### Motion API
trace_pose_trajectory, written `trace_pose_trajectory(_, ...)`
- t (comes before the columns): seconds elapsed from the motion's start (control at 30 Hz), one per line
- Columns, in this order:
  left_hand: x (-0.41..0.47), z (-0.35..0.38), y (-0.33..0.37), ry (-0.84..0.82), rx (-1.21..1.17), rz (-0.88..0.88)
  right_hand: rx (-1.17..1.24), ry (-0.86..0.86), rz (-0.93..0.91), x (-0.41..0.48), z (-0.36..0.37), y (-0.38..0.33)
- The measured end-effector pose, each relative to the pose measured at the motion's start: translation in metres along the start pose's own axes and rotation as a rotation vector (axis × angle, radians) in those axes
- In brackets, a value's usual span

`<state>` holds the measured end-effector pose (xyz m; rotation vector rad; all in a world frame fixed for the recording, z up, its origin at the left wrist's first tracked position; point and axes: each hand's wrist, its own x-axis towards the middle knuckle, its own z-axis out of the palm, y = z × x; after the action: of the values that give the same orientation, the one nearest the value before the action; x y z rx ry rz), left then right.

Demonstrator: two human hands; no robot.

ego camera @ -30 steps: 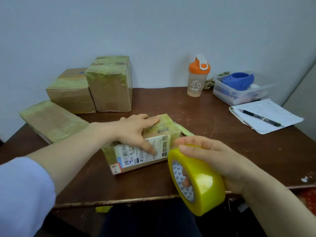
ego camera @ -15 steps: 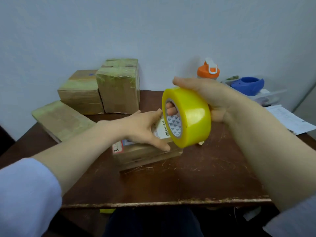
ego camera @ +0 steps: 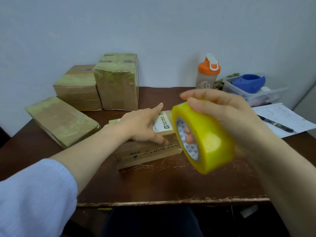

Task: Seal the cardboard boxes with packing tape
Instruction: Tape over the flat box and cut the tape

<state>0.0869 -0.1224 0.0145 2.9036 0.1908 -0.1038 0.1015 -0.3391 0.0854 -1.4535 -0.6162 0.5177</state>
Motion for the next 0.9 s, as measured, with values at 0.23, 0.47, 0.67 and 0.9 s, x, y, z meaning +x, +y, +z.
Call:
trace_pose_trajectory(0.23, 0.000, -0.003, 0.000, -0.020, 0.032, 0.015, 0.027, 0.026, 0.179, -0.034, -0.006, 0.031)
trace_pose_trajectory(0.47, 0.001, -0.006, 0.000, -0.042, 0.046, 0.059, 0.072, 0.033, 0.239, -0.036, -0.003, 0.049)
trace_pose_trajectory(0.67, 0.003, -0.007, -0.001, -0.090, 0.079, 0.032, 0.071, 0.038, 0.263, -0.034, -0.006, 0.056)
trace_pose_trajectory(0.9, 0.011, -0.029, 0.016, -0.383, 0.208, -0.065, 0.077, 0.026, 0.289, -0.027, -0.009, 0.063)
